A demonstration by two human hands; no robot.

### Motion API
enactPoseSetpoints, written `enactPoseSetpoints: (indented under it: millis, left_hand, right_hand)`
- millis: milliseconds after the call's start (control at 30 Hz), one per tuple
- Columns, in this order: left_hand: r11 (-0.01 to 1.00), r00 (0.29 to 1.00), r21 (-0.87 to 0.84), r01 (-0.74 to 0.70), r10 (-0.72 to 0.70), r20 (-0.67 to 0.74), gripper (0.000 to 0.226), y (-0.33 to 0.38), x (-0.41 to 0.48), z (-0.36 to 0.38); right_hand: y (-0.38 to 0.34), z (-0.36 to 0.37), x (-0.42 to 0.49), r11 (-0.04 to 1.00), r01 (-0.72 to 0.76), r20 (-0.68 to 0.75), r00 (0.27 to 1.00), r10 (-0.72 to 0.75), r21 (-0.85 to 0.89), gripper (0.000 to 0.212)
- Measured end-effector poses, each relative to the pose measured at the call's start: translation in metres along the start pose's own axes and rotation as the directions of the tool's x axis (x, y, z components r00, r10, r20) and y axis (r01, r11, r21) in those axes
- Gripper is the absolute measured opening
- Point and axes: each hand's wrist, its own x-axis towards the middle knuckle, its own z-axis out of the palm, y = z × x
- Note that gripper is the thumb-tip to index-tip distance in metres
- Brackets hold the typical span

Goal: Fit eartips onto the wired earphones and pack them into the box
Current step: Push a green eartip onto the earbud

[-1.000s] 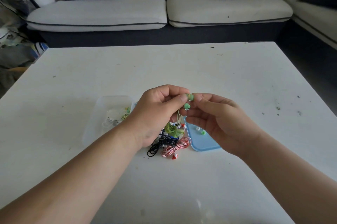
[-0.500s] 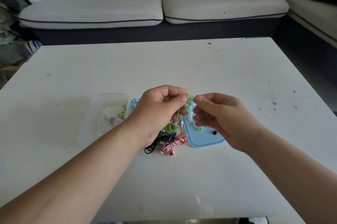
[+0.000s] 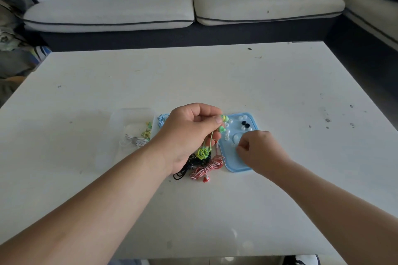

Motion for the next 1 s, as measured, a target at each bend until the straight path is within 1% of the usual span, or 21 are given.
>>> enactPoseSetpoints:
  millis: [67,167,267,333,400,467,500,600,667,767,867,933,1000]
  left_hand:
    - [1.000,1.000,-0.019,-0.003,0.003,0.004,0.011,0.001,0.000,-0.001]
    - [0.999,1.000,-0.035,-0.011,0.011,0.001,0.011,0.001,0.000,-0.001]
    - [0.998,1.000,-0.059,-0.012,0.011,-0.018,0.010,0.002,0.001,-0.002]
    - [0.997,1.000,-0.081,-0.005,0.003,-0.025,0.012,0.003,0.002,-0.003]
    - [0.996,1.000,-0.092,-0.003,0.001,-0.028,0.017,0.004,0.003,-0.005]
    - [0.995,0.999,-0.096,-0.017,0.014,-0.033,0.023,0.004,0.004,-0.007]
    - [0.995,0.999,-0.099,-0.027,0.024,-0.034,0.025,0.005,0.004,-0.007]
    - [0.994,0.999,-0.102,-0.048,0.045,-0.027,0.029,0.006,0.003,-0.008]
    - [0.994,0.998,-0.092,-0.059,0.057,-0.021,0.030,0.007,0.002,-0.007]
    - [0.994,0.997,-0.079,-0.077,0.077,-0.011,0.029,0.007,0.002,-0.005]
    - [0.993,0.995,-0.062,-0.095,0.096,0.008,0.030,0.008,0.001,-0.003]
    - [0.992,0.994,-0.068,-0.103,0.104,0.015,0.031,0.009,0.000,-0.003]
    - [0.991,0.994,-0.081,-0.105,0.107,0.022,0.032,0.010,0.000,-0.003]
  right_hand:
    - [0.000,0.000,0.002,1.000,-0.008,0.011,1.000,0.008,-0.003,0.016]
    - [-0.003,-0.002,0.000,0.999,0.001,0.040,0.999,0.001,-0.034,0.020]
    - [-0.006,-0.004,-0.003,0.999,0.025,0.004,1.000,-0.024,-0.046,0.020]
    - [-0.012,-0.009,-0.006,0.997,0.068,-0.073,0.995,-0.065,0.038,0.016]
    - [-0.023,-0.023,-0.010,0.973,0.088,-0.119,0.991,-0.064,0.214,0.014]
    - [-0.035,-0.042,-0.020,0.888,0.057,-0.073,0.997,-0.027,0.456,0.011]
    - [-0.040,-0.049,-0.025,0.835,0.044,-0.049,0.999,-0.020,0.548,0.010]
    - [-0.048,-0.063,-0.037,0.710,0.034,-0.040,0.999,-0.009,0.703,0.007]
    - [-0.050,-0.065,-0.038,0.610,0.012,-0.022,1.000,0.008,0.792,0.012]
    - [-0.048,-0.066,-0.035,0.457,-0.061,0.044,0.998,0.047,0.887,0.019]
    - [-0.046,-0.066,-0.034,0.331,-0.112,0.097,0.993,0.064,0.937,0.021]
    - [-0.046,-0.066,-0.034,0.259,-0.133,0.124,0.991,0.050,0.957,0.020]
    - [-0.046,-0.066,-0.035,0.208,-0.141,0.138,0.990,0.029,0.968,0.019]
